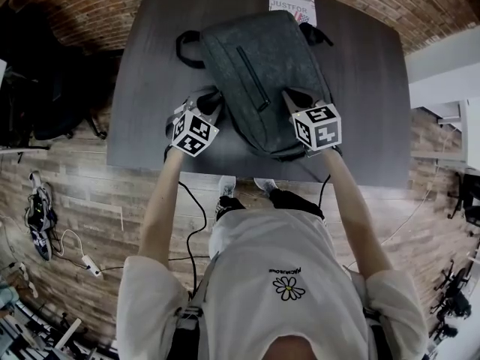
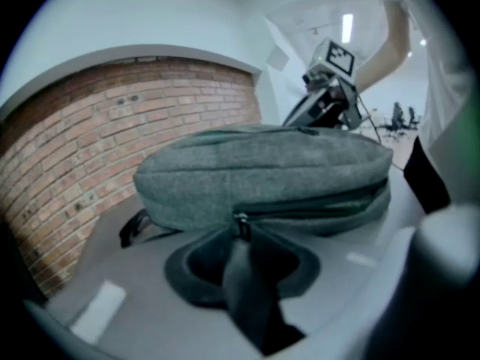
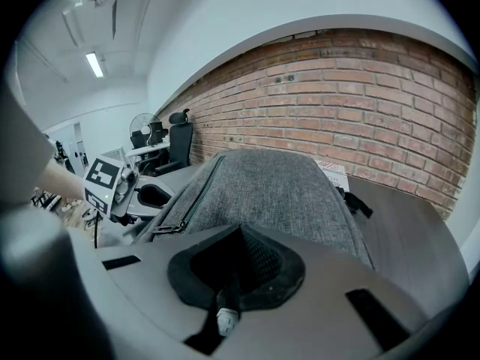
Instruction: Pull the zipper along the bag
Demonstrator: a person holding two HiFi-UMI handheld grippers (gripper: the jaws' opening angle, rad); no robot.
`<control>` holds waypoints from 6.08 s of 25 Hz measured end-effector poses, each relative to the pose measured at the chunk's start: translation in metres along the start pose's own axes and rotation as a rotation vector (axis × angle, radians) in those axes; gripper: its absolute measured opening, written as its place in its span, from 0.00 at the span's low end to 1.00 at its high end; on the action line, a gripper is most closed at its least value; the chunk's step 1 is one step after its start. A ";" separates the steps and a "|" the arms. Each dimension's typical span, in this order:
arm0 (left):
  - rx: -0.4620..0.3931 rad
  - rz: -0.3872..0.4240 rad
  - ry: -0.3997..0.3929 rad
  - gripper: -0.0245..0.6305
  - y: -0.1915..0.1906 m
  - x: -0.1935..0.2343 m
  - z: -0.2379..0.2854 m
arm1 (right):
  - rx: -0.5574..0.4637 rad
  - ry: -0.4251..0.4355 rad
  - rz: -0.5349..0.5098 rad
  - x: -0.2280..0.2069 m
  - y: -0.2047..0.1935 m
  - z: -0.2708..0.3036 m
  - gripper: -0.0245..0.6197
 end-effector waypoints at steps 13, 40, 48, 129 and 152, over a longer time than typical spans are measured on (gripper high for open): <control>0.075 -0.112 0.103 0.04 -0.006 0.000 0.010 | -0.011 -0.010 -0.014 0.001 -0.001 0.001 0.04; 0.232 -0.001 -0.305 0.06 0.007 -0.085 -0.056 | 0.036 0.113 0.109 -0.010 0.002 0.002 0.04; 0.203 -0.030 -0.451 0.08 0.029 -0.149 -0.076 | 0.048 0.119 0.077 -0.008 0.002 0.003 0.04; 0.257 -0.182 -0.151 0.03 -0.028 -0.092 -0.149 | 0.157 0.403 -0.208 0.100 -0.003 -0.014 0.04; 0.231 -0.127 -0.076 0.10 -0.009 -0.102 -0.126 | 0.209 0.399 -0.220 0.058 -0.021 -0.018 0.21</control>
Point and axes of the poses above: the fingertips, and each gripper's own axes: z forward along the fingers, x to its left, y out of its top, the point moved 5 cm from there along -z, backward along the fingers, and after that the axes turned 14 degrees about y, right-handed, at the moved point
